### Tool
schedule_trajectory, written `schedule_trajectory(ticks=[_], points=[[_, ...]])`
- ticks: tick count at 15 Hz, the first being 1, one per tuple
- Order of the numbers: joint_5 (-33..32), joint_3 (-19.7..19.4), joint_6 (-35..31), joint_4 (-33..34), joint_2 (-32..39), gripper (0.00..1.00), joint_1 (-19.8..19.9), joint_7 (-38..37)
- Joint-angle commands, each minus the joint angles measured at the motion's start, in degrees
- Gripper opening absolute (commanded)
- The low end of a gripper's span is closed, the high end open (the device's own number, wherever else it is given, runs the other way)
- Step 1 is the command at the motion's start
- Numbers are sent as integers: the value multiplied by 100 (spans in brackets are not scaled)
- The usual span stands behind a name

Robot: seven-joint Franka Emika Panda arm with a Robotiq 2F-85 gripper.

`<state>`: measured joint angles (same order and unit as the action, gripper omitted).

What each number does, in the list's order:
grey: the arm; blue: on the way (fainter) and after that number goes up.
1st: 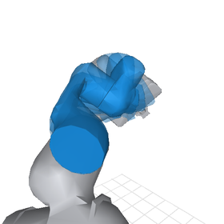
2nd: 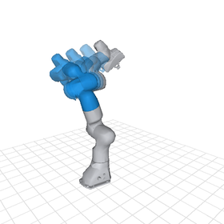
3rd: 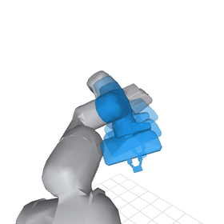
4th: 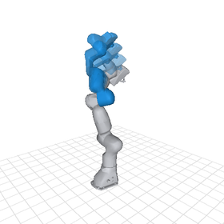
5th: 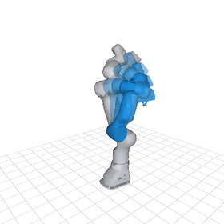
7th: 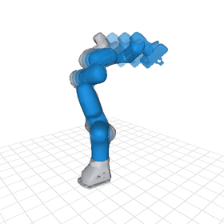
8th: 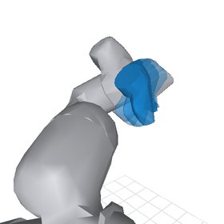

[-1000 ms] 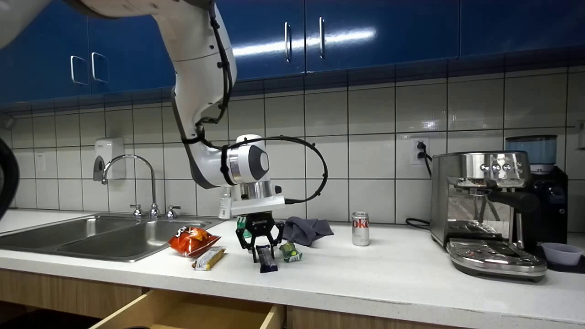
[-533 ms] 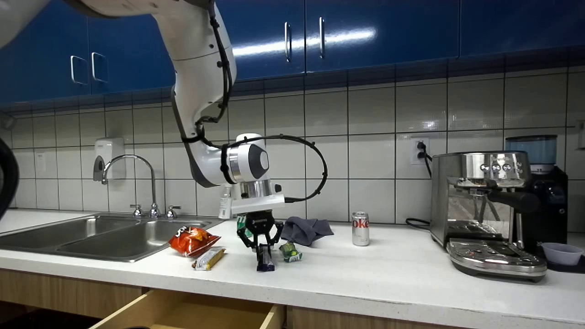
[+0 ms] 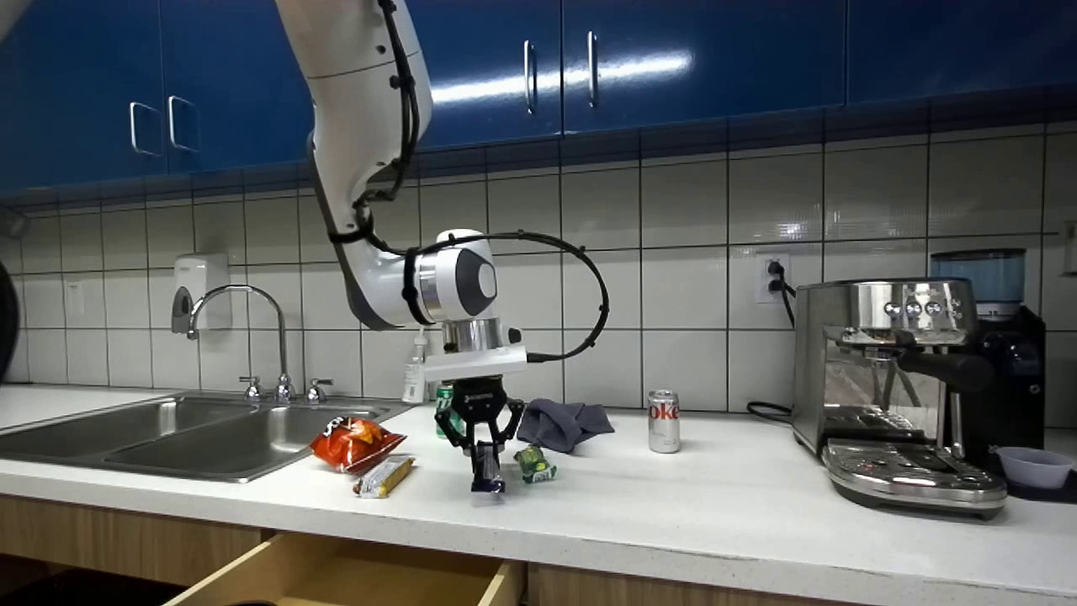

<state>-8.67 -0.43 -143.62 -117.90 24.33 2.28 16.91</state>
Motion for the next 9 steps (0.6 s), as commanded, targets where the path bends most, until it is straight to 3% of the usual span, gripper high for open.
schedule_trajectory(ticks=[1,9], points=[[166,119,58,-752,-692,8,173,197],[355,53,156,-2370,-2003,8,97,142]])
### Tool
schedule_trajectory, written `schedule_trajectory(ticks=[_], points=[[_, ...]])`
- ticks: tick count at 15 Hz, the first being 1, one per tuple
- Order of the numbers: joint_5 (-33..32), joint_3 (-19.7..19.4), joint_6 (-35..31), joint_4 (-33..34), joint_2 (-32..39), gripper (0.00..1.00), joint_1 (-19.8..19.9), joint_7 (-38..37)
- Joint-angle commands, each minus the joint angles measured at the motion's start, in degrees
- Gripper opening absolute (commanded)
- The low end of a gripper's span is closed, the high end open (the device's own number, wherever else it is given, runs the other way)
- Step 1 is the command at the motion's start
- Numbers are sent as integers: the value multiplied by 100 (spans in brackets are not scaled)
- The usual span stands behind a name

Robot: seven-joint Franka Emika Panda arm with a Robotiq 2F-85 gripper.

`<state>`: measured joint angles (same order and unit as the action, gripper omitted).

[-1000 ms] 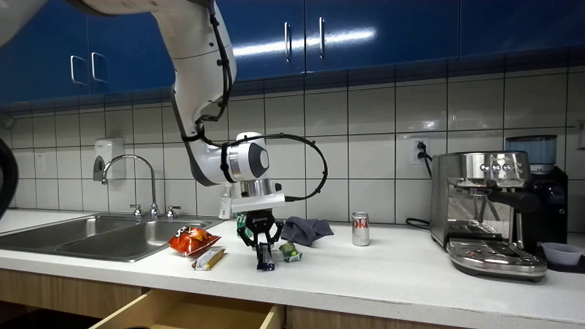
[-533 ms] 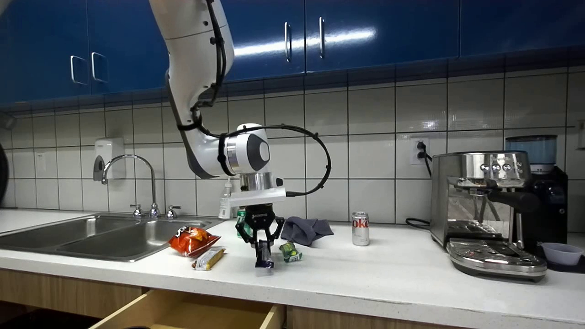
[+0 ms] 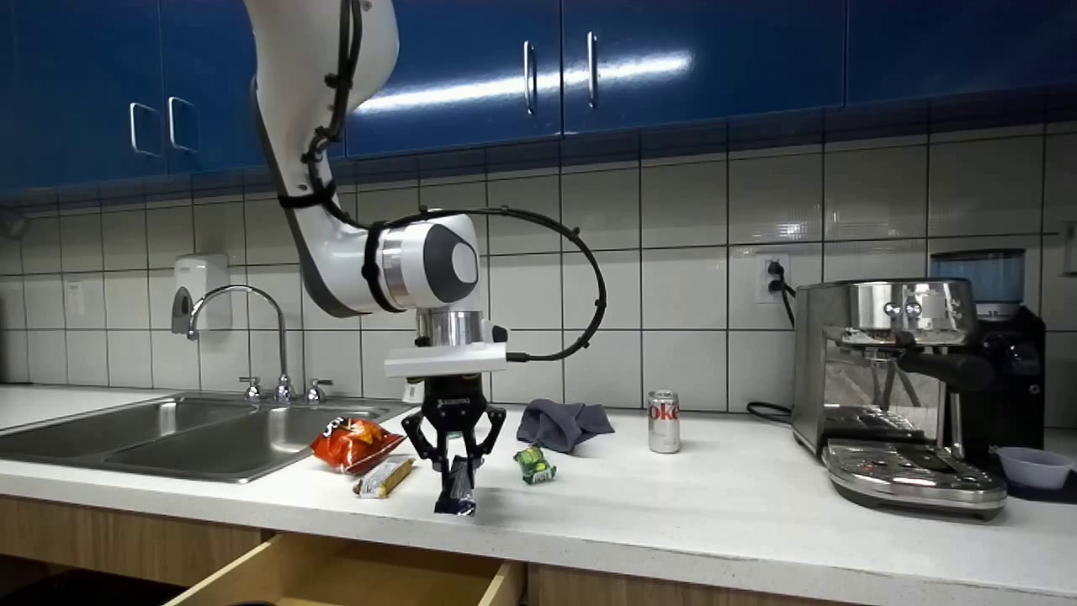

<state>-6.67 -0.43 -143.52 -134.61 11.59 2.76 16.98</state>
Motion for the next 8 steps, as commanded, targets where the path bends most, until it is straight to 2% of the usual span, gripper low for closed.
schedule_trajectory(ticks=[1,8], points=[[179,42,153,-886,-882,8,35,136],[341,-13,186,-1879,-1664,8,-90,86]])
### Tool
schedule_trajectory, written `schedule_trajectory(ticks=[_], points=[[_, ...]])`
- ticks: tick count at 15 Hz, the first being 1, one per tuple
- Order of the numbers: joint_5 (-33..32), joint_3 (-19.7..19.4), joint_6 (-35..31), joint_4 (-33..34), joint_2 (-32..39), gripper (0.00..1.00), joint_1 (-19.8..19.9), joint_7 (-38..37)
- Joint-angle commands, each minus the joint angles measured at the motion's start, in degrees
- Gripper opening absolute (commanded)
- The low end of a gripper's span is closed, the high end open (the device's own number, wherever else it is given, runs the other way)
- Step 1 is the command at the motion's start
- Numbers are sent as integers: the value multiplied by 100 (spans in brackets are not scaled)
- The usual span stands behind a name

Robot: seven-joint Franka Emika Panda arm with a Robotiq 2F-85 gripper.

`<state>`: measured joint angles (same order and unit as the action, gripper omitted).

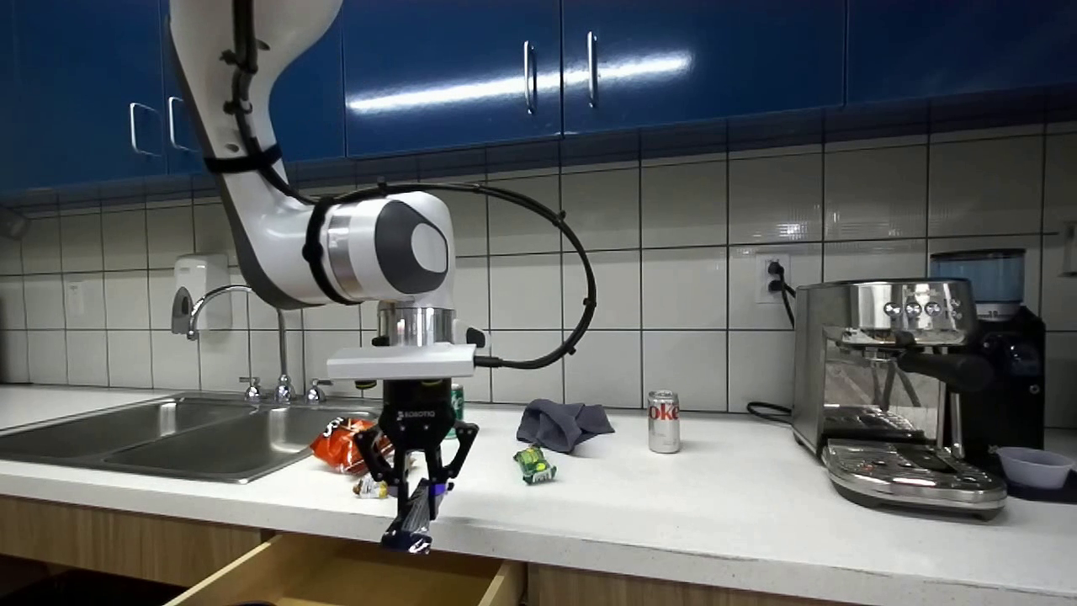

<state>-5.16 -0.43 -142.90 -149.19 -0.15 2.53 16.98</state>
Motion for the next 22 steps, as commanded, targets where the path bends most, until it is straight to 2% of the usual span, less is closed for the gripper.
schedule_trajectory(ticks=[1,7,22], points=[[240,-15,134,-505,-533,8,-91,75],[355,-7,-2,-699,-399,8,-187,-158],[184,-33,-700,-14,964,8,-208,-1416]])
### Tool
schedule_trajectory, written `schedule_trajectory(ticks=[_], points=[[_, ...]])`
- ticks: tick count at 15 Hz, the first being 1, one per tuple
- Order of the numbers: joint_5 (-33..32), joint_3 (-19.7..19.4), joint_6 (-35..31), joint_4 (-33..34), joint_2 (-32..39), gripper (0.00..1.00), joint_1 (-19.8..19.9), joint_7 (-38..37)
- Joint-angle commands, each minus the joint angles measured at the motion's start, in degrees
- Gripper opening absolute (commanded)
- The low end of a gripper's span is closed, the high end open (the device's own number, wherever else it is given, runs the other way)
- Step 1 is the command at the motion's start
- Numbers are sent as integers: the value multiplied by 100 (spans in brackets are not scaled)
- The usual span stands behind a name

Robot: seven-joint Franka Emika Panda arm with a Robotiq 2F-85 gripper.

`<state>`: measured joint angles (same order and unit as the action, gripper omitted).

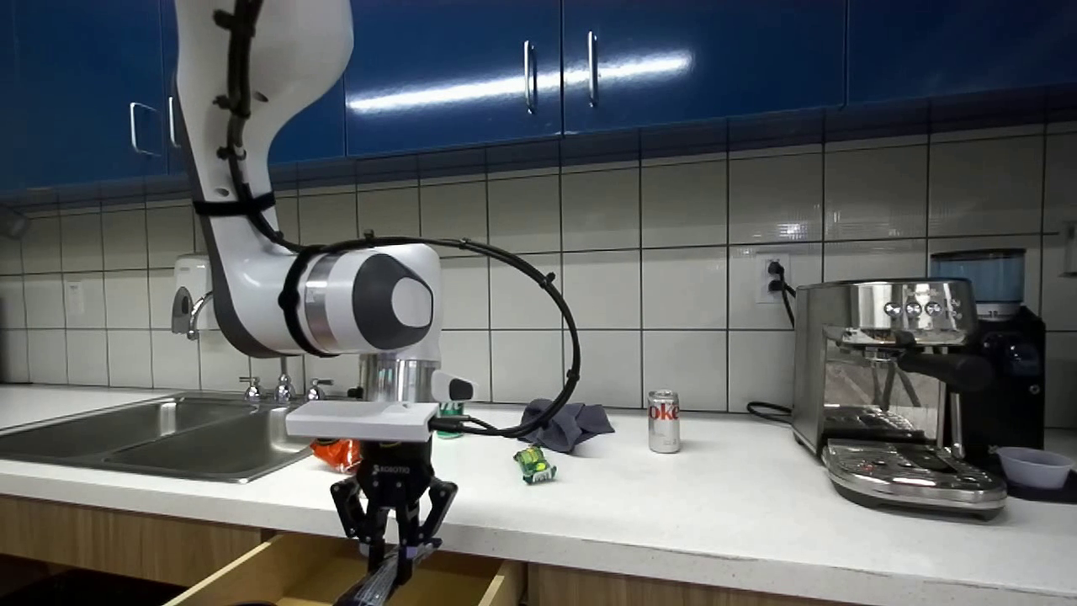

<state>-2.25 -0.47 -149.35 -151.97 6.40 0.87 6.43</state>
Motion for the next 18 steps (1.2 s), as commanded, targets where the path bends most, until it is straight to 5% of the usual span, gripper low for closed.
schedule_trajectory(ticks=[1,5,7,9,14,18], points=[[-110,-38,-65,325,391,8,-46,-426],[-103,-65,-52,537,659,8,-61,-590],[-92,-70,-34,599,724,57,-65,-630],[-47,-64,-15,628,737,62,-47,-621],[55,-40,21,564,564,98,25,-474],[292,16,84,488,310,100,121,-262]])
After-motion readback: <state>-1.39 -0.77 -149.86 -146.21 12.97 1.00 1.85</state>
